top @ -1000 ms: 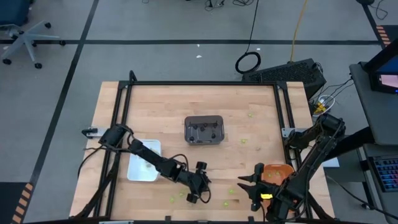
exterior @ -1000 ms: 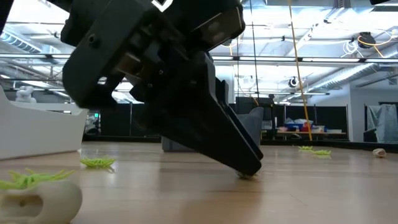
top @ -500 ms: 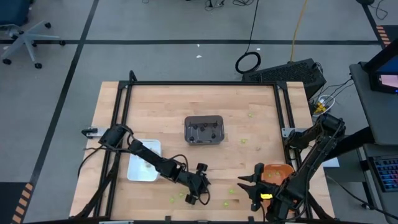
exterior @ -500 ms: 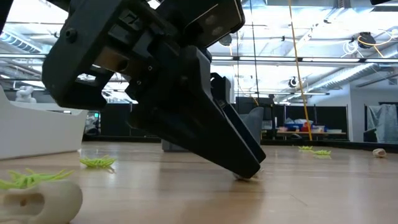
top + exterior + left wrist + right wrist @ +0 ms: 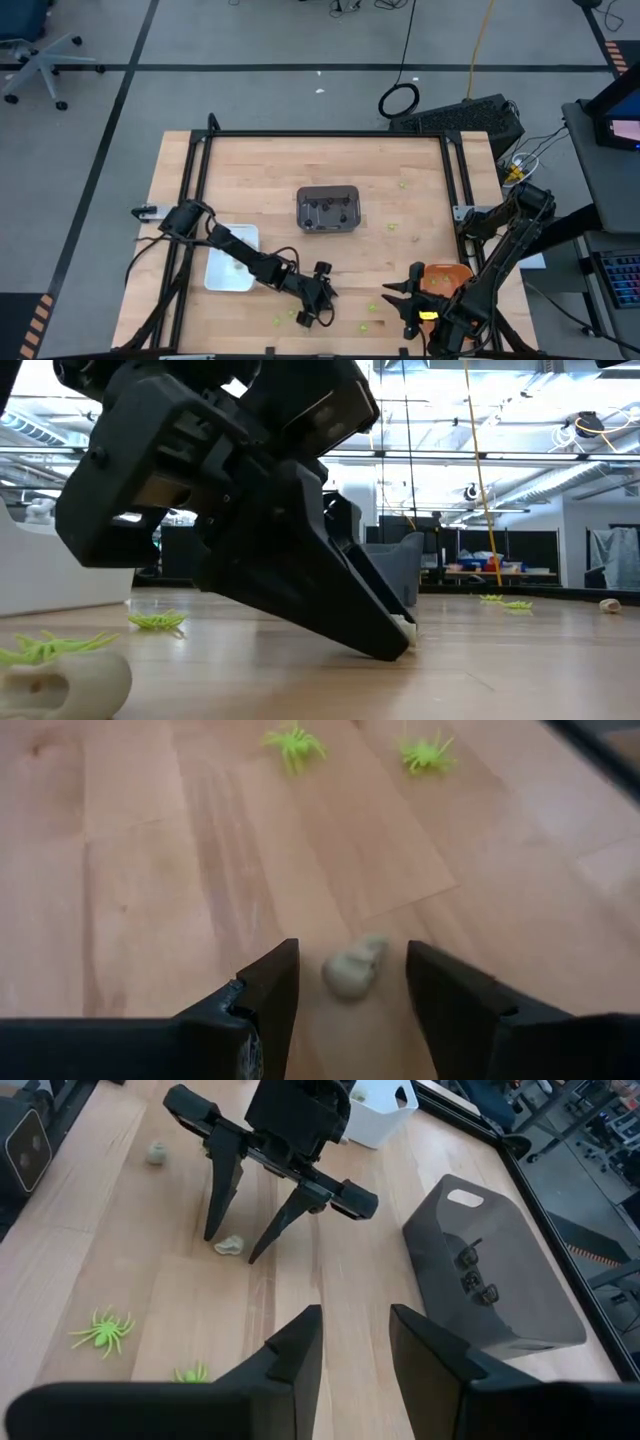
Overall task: Sort Halloween decoration
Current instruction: Put the white skull toy into the white bin
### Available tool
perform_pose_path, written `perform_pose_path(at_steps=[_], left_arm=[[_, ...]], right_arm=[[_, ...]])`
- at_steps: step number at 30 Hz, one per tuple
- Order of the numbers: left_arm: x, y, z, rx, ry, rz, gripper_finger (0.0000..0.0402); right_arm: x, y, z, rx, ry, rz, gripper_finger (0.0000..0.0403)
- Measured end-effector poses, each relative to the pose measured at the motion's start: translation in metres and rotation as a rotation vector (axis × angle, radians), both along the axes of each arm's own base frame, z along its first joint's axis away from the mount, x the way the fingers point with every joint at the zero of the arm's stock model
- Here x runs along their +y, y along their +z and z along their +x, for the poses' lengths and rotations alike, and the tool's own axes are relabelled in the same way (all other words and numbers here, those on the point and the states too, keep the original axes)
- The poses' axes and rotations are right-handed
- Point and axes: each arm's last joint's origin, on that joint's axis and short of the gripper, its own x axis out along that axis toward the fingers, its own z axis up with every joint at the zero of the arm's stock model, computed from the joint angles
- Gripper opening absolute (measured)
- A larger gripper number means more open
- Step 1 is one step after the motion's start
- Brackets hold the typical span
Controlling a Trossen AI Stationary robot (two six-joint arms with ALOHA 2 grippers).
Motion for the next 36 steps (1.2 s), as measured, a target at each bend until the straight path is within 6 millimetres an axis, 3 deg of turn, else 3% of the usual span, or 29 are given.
perform_pose_path(at_steps=[5,18,31,36], left_arm=[[-0.002,0.001,0.002,-0.033,-0.032,-0.036,0.0184],[-0.003,-0.021,0.007,-0.050,-0.009,-0.069,0.0177],[-0.003,-0.023,0.006,-0.030,0.008,-0.049,0.0049],[0.001,-0.024,0.007,-0.024,0.024,-0.038,0.0021]], right_arm=[[0.000,0.000,0.000,0.000,0.000,-0.001,0.0105],[0.000,0.000,0.000,0.001,0.000,-0.003,0.0105],[0.000,0.000,0.000,0.001,0.000,-0.003,0.0105],[0.000,0.000,0.000,0.001,0.000,-0.003,0.0105]])
